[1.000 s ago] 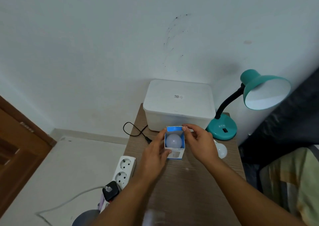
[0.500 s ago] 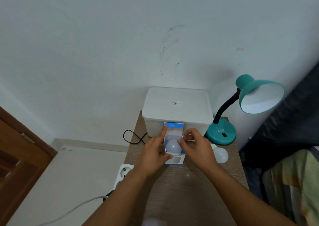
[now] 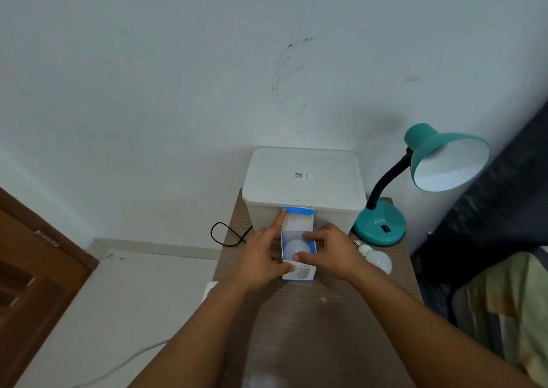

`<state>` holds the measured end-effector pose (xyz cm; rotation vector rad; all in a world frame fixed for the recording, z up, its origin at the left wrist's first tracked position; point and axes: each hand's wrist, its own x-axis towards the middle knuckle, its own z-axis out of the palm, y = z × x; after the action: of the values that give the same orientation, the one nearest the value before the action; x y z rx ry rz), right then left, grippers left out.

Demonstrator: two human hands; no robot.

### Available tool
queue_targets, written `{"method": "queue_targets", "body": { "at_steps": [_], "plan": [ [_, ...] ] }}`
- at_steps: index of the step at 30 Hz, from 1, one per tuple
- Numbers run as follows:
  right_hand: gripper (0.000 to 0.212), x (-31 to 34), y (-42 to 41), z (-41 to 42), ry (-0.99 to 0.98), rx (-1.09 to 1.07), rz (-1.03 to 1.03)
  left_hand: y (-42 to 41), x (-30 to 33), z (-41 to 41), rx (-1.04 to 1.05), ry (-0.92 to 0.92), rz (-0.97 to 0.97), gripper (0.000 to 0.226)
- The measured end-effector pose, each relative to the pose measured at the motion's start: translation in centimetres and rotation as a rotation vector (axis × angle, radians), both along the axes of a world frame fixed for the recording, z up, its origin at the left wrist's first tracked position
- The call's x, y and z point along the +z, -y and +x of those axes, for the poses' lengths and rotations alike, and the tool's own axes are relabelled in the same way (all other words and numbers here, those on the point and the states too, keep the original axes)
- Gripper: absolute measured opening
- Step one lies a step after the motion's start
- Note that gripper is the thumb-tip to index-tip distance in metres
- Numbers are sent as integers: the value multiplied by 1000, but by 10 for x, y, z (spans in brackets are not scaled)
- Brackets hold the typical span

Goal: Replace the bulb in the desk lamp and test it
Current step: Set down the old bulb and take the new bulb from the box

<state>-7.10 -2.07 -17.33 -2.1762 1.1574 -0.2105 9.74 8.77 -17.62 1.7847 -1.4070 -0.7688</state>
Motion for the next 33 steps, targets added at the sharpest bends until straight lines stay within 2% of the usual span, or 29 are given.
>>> {"method": "queue_targets", "body": {
  "at_steps": [13,20,23,26,30,33],
  "plan": [
    [46,15,12,11,-112,179,157,0,3,1,-38,-8,5,115],
    [44,21,2,-3,93,94,252,-1,2,-1,-40,-55,14,111],
    [37,27,-3,-11,175,59,302,-2,2,-3,-40,-28,10,112],
    [42,37,-11,-22,268,5,336,-2,2,-4,-32,-13,5,112],
    [29,43,-16,-41,397,-69,370,-2,3,-5,-9,-11,19,108],
    [41,43,-19,-54,490,-109,408,-2,3,-6,29,13,6,97]
  ]
}}
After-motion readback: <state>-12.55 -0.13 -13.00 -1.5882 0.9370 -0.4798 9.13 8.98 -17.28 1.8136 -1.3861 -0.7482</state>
